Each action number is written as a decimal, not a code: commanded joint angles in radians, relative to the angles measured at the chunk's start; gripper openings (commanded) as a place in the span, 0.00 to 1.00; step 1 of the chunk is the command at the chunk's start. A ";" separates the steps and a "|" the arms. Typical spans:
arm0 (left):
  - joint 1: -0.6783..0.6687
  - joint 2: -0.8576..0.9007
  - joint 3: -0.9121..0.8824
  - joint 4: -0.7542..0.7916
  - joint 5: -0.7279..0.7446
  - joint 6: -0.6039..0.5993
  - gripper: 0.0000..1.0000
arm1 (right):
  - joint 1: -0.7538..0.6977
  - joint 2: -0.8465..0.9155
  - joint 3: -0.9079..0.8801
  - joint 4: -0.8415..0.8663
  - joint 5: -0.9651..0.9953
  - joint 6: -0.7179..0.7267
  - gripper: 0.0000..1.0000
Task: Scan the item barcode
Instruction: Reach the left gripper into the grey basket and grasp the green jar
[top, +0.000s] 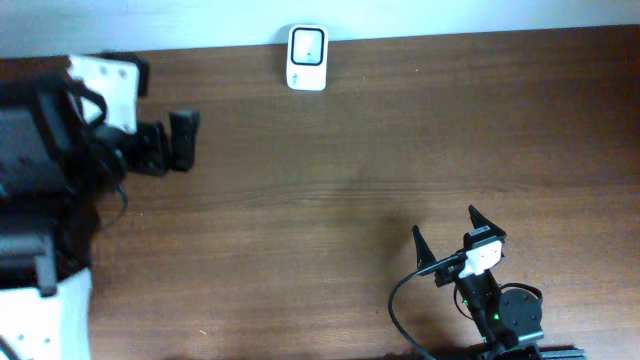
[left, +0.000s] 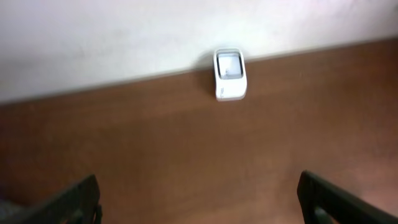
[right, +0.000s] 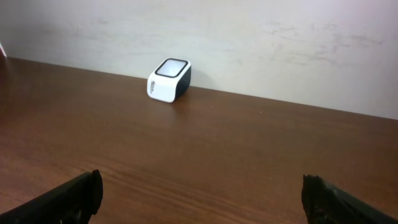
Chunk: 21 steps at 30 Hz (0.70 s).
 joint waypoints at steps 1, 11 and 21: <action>0.003 0.056 0.098 -0.071 0.014 -0.005 0.99 | -0.004 -0.006 -0.005 -0.005 -0.013 -0.003 0.98; 0.004 0.077 0.093 -0.036 0.007 -0.018 0.99 | -0.004 -0.006 -0.005 -0.005 -0.013 -0.003 0.98; 0.004 0.080 0.093 -0.011 0.007 -0.018 0.99 | -0.004 -0.006 -0.005 -0.005 -0.013 -0.003 0.99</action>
